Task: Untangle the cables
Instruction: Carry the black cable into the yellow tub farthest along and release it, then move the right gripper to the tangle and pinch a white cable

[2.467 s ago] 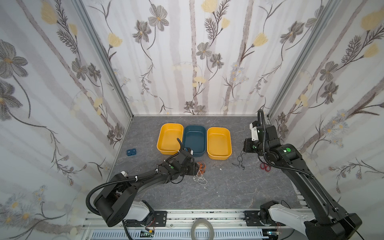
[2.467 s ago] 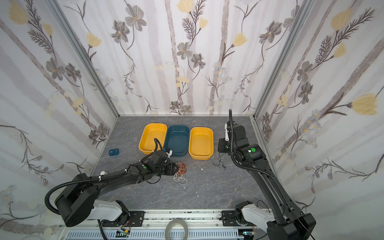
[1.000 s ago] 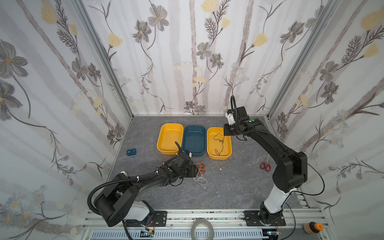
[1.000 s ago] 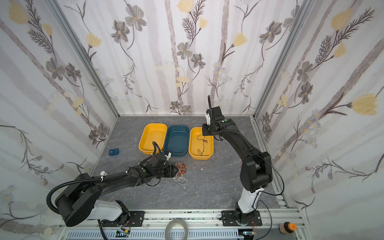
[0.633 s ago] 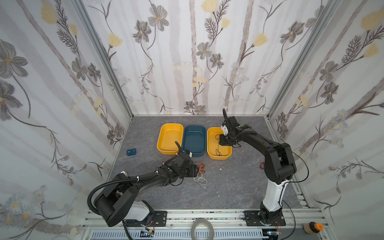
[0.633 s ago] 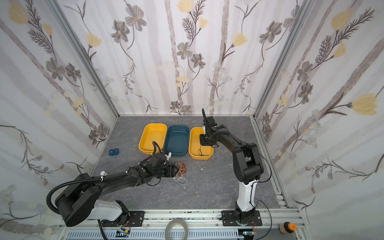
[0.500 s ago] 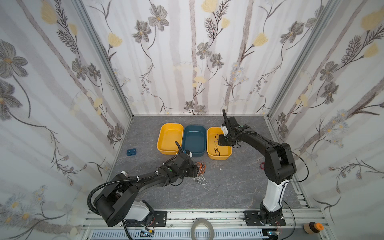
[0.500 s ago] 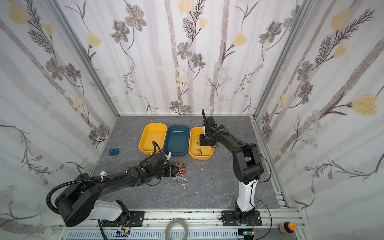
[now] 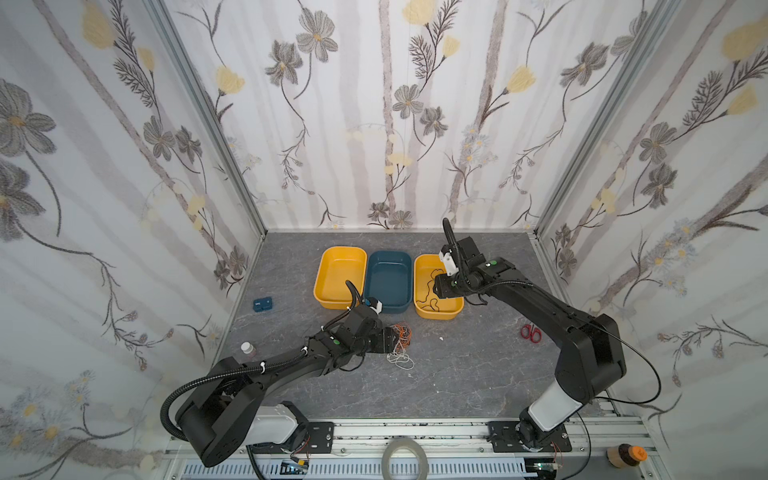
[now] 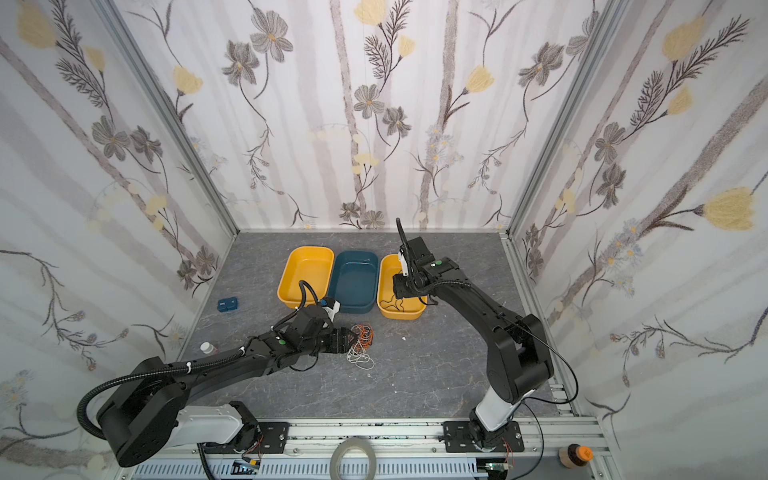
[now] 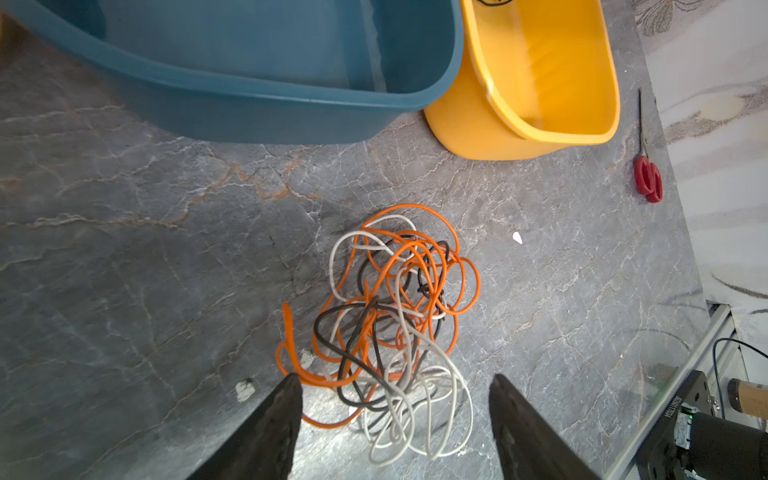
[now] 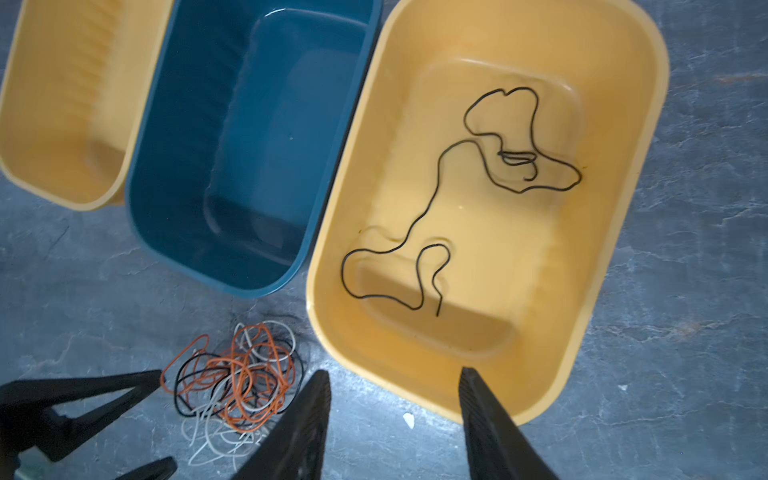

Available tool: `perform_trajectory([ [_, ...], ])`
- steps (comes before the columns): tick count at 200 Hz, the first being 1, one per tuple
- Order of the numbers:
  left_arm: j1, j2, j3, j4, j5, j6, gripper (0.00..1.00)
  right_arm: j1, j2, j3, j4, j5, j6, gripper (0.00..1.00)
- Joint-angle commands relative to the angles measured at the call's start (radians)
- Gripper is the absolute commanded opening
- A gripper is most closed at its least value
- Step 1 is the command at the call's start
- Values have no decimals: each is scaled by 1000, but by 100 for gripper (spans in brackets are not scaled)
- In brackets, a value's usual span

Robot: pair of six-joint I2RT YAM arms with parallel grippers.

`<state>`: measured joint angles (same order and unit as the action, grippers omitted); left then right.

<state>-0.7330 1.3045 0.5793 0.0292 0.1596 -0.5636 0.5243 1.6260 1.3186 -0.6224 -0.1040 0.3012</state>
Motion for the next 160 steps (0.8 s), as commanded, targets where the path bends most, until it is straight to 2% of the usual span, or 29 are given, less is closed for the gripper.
perform_trajectory([
  [1,3,-3,-9,2,15,0,71,43,-69,-97,111,-104,75,49],
  [41,29,-40,-65,21,58,-13,68,135,-104,-271,298,-203,205,41],
  [74,40,-40,-92,37,80,-22,66,235,-71,-340,417,-205,255,39],
  [100,48,-34,-110,73,103,-34,63,302,-27,-348,436,-177,263,38],
  [128,54,-7,-115,89,112,-39,61,328,31,-348,434,-152,263,36],
  [160,61,29,-111,126,125,-48,58,344,64,-350,441,-145,271,29],
])
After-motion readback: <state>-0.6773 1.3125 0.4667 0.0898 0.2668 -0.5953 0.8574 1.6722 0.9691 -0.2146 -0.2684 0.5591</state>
